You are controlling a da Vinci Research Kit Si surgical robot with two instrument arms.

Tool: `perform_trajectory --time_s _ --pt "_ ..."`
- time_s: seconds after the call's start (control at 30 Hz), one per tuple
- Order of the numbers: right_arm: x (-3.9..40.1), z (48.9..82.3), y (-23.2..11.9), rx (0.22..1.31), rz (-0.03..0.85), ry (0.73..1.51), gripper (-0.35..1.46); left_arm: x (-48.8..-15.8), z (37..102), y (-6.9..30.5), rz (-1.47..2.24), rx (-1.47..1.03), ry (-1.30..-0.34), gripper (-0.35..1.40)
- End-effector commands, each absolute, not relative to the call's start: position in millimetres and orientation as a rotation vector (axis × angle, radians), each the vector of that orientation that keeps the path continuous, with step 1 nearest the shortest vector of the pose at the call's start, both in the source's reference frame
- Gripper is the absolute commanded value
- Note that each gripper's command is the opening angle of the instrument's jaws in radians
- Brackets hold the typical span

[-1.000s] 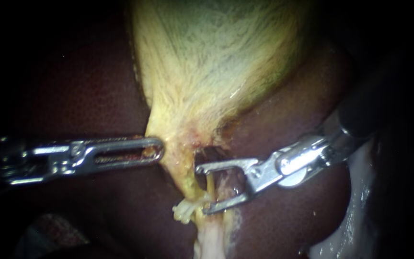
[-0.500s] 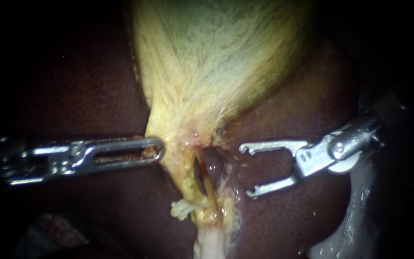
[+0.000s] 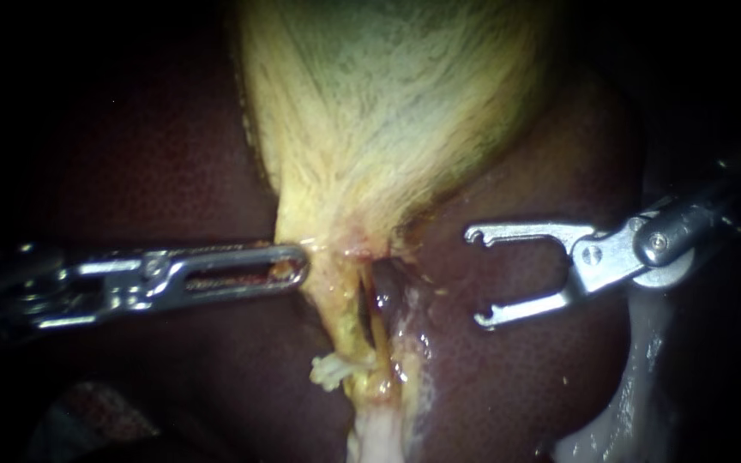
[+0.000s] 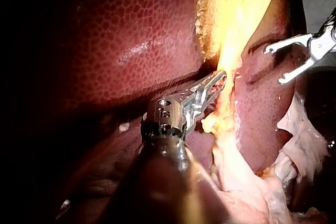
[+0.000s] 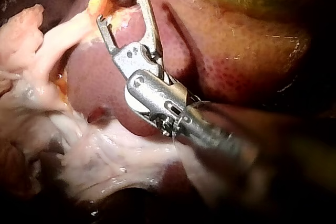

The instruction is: Going back second clip left tube

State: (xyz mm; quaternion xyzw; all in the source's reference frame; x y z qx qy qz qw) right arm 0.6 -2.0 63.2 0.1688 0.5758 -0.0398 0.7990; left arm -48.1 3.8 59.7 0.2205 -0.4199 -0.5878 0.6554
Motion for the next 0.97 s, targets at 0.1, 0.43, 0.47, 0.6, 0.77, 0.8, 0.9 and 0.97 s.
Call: perform_trajectory --time_s 0.1,0.43,0.47,0.6,0.77,0.8,0.9,0.97 --pt "0.5 63.3 -2.0 0.363 -0.086 1.236 0.6 -48.9 60.2 3.8 -1.334 0.5 -0.951 -0.35" --pt "0.4 63.3 -2.0 0.363 -0.086 1.236 0.6 -50.1 61.5 3.7 -1.331 0.499 -0.949 -0.35" --pt "0.4 63.3 -2.0 0.363 -0.086 1.236 0.6 -50.2 61.6 3.7 -1.33 0.499 -0.949 -0.35" --pt "0.3 63.3 -2.0 0.363 -0.086 1.236 0.6 -50.2 61.7 3.8 -1.33 0.5 -0.95 -0.35" --pt "0.3 63.2 -2.1 0.363 -0.086 1.236 0.6 -50.2 61.7 3.8 -1.33 0.5 -0.95 -0.35" --pt "0.3 63.2 -2.1 0.363 -0.087 1.236 0.6 -50.2 61.7 3.8 -1.33 0.5 -0.95 -0.35" --pt "0.3 63.2 -2.1 0.363 -0.086 1.236 0.6 -50.2 61.7 3.8 -1.33 0.5 -0.95 -0.35" --pt "0.3 63.2 -2.1 0.363 -0.086 1.236 0.6 -50.2 61.8 3.9 -1.33 0.5 -0.95 -0.35"
